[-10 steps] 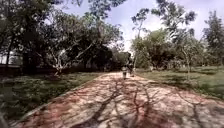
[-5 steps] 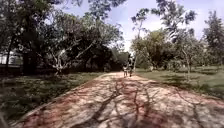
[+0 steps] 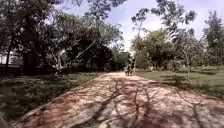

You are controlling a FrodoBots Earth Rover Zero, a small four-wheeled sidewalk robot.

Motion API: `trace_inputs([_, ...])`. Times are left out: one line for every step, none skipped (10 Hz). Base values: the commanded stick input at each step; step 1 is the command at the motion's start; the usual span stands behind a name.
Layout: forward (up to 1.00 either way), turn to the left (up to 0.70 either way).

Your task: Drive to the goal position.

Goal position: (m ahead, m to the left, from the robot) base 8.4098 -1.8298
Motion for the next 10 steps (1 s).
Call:
trace_inputs([0.70, 0.00])
trace_inputs([0.70, 0.00])
trace_inputs([0.70, 0.00])
trace_inputs([0.70, 0.00])
trace_inputs([0.70, 0.00])
trace_inputs([0.70, 0.00])
trace_inputs([0.70, 0.00])
trace_inputs([0.70, 0.00])
trace_inputs([0.70, 0.00])
trace_inputs([0.70, 0.00])
